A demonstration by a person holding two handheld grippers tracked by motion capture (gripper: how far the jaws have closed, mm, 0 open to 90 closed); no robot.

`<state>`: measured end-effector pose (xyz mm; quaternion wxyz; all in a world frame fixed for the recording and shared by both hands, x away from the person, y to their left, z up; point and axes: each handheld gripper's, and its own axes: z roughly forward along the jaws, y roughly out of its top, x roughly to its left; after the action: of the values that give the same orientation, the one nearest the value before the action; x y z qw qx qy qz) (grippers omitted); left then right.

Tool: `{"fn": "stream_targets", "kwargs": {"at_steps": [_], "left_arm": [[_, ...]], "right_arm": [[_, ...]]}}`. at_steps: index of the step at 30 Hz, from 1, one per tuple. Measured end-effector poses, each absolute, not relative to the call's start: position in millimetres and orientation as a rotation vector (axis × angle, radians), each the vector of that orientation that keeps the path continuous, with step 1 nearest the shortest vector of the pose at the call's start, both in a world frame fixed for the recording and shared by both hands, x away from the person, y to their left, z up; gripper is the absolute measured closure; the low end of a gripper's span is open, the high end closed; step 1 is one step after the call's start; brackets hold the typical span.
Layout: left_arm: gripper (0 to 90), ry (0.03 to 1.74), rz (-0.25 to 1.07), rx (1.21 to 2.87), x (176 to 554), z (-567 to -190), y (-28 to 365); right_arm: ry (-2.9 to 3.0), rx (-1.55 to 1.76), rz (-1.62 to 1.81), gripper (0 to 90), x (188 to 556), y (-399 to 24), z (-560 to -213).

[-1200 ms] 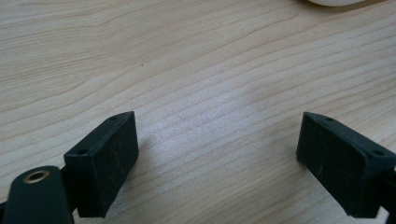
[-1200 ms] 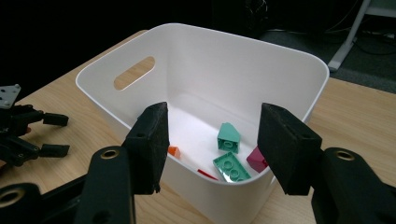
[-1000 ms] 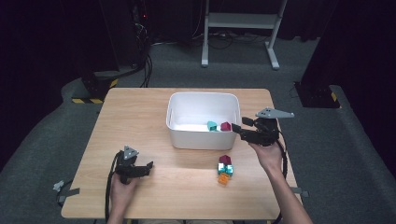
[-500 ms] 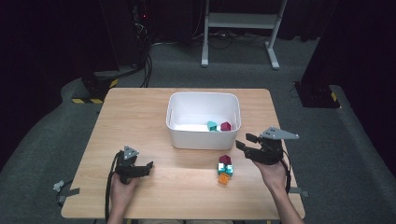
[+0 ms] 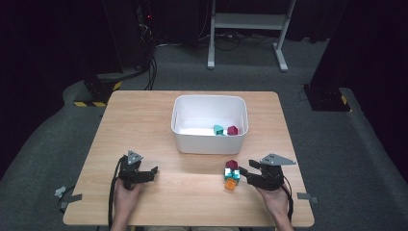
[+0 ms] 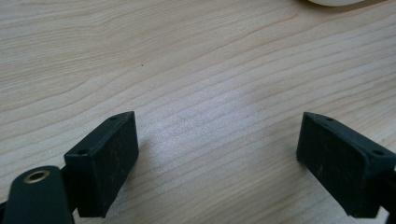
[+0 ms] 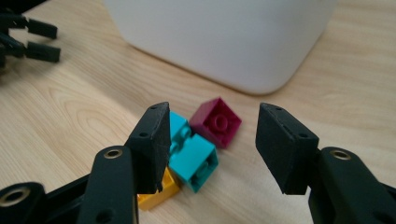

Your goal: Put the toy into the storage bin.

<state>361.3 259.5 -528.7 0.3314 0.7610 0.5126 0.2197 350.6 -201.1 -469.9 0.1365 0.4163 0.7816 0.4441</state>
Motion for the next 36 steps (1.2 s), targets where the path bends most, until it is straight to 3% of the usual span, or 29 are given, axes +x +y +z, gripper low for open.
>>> {"fn": "stream_targets", "kwargs": {"at_steps": [11, 36], "left_arm": [[13.1, 1.339, 0.575, 1.989, 361, -529, 259], [13.2, 1.34, 0.574, 1.986, 361, -529, 259]], "right_arm": [[2.308, 1.221, 1.233, 45.3, 347, -192, -495], [2.329, 1.215, 1.137, 49.3, 354, -176, -507]]}}
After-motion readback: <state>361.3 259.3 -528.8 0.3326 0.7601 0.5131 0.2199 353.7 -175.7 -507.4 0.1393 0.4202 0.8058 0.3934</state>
